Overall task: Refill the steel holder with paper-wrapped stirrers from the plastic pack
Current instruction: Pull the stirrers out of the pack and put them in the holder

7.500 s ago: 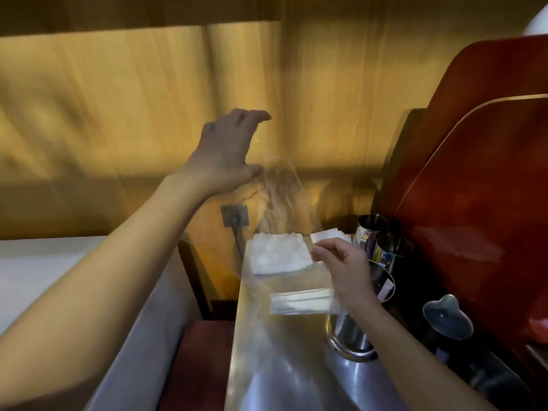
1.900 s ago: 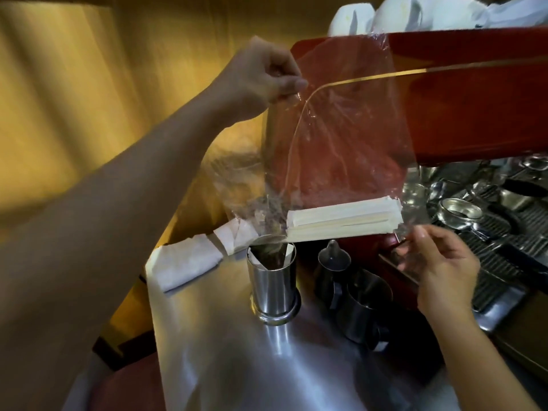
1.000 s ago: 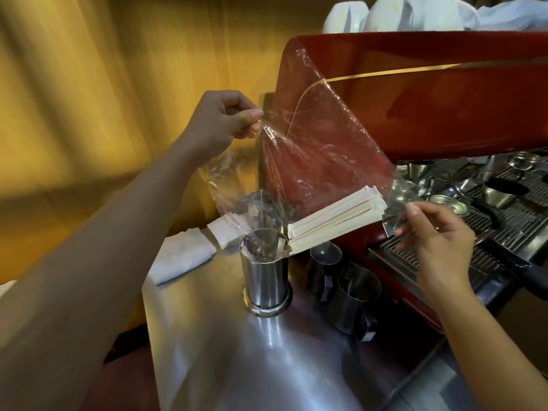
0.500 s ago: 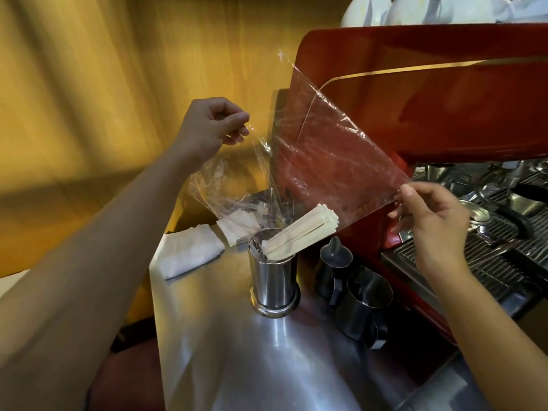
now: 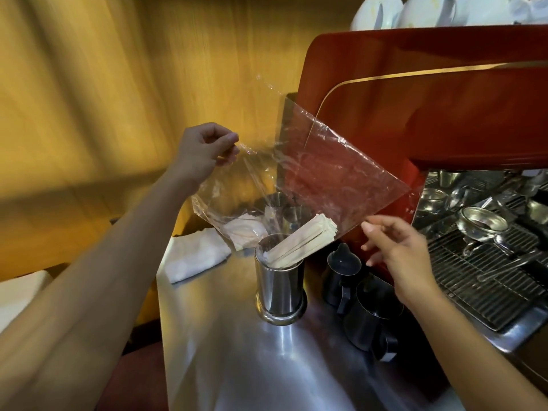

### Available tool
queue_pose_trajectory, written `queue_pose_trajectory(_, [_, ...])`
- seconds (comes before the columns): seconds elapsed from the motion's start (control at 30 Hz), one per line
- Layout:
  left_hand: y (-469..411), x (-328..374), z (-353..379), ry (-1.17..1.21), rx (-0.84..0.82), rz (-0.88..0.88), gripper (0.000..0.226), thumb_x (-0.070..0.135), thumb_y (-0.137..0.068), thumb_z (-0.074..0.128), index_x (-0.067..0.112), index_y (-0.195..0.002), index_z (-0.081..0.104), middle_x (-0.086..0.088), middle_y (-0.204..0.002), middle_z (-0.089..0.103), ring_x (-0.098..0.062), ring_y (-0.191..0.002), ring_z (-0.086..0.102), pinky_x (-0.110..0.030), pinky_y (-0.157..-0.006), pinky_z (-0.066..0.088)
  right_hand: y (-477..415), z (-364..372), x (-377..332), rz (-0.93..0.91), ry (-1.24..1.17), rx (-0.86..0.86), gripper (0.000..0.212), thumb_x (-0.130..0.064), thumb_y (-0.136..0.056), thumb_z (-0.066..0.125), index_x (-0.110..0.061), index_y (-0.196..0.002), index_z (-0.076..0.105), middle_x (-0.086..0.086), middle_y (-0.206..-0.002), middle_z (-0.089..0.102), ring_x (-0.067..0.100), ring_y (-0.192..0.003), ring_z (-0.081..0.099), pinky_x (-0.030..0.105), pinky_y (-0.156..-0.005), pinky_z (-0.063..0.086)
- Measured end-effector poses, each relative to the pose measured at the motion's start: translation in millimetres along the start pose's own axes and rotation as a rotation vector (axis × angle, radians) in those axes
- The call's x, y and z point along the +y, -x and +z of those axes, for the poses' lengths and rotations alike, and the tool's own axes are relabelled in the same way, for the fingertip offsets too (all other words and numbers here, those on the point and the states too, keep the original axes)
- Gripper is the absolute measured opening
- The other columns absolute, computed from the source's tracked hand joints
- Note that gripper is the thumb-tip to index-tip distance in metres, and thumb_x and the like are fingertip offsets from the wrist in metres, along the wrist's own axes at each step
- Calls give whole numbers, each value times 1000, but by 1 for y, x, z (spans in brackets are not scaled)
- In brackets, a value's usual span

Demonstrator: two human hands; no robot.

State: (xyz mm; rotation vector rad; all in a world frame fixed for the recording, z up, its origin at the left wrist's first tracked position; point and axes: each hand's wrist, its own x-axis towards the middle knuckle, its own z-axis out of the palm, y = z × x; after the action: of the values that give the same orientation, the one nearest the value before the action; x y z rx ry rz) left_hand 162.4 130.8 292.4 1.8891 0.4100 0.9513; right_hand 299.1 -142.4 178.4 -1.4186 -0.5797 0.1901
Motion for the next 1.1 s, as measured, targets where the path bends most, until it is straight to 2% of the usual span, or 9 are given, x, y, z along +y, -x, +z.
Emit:
queue_pose_trajectory(0.1, [3,-7,-2,15,9,-19,12,13,-89,59,15,-76,62,-7,-70,60,-3,-52,62,-18,-55,54,3,10,10,36,21,-40,15,-15,-80,66,-13,-94,69,-4,-69,62,7,-53,58,20,-41,47])
queue_pose_trajectory(0.17, [5,-11,-3,31,10,-30,11,18,-88,59,16,-77,61,-5,-68,62,-3,-52,62,-17,-54,52,2,15,10,14,19,-54,9,-18,-79,67,-23,-85,72,-7,-71,67,7,-53,58,19,-41,46])
queue_pose_trajectory(0.3, [10,-18,-11,78,-50,-59,11,32,-80,67,24,-83,61,8,-64,71,-6,-65,64,-25,-68,49,-8,23,2,-46,21,-24,20,-15,-79,68,-31,-69,73,-5,-83,69,9,-53,57,20,-40,44])
queue_pose_trajectory(0.4, [14,-23,-24,64,-191,-113,25,20,-65,79,26,-83,64,9,-70,73,-8,-74,66,-27,-76,48,-18,29,-10,-102,41,-23,24,-13,-79,67,-32,-65,72,-7,-78,68,3,-51,55,18,-38,42])
queue_pose_trajectory(0.47, [16,-22,-30,29,-192,-104,24,16,-62,78,17,-79,62,8,-63,72,-6,-66,67,-20,-69,53,-26,32,-18,-128,45,-10,26,-13,-79,67,-33,-63,72,-12,-68,68,2,-48,54,17,-38,41])
queue_pose_trajectory(0.6, [13,-13,-38,56,-58,-34,13,2,-79,66,13,-75,59,6,-56,71,-6,-52,66,-16,-52,54,-41,37,-32,-193,12,1,20,-13,-79,67,-27,-65,69,-8,-58,62,3,-44,53,17,-37,40])
queue_pose_trajectory(0.9, [9,-10,-40,59,-27,31,12,9,-78,68,16,-78,59,5,-59,72,-8,-55,67,-21,-54,56,-58,43,-42,-240,-6,11,17,-13,-80,66,-23,-67,68,-7,-58,62,5,-47,54,17,-38,42])
queue_pose_trajectory(1.03, [7,-18,-43,56,-131,-51,35,28,-62,75,20,-92,58,7,-68,75,-9,-67,70,-24,-66,57,-59,46,-36,-226,-32,35,14,-17,-81,65,-22,-68,68,-6,-51,62,7,-44,53,18,-39,42])
queue_pose_trajectory(1.1, [7,-24,-43,15,-164,-79,34,27,-63,76,18,-91,60,6,-70,75,-10,-69,70,-25,-68,57,-58,49,-31,-219,-38,33,14,-19,-81,65,-26,-69,67,-8,-51,63,7,-45,53,18,-40,43])
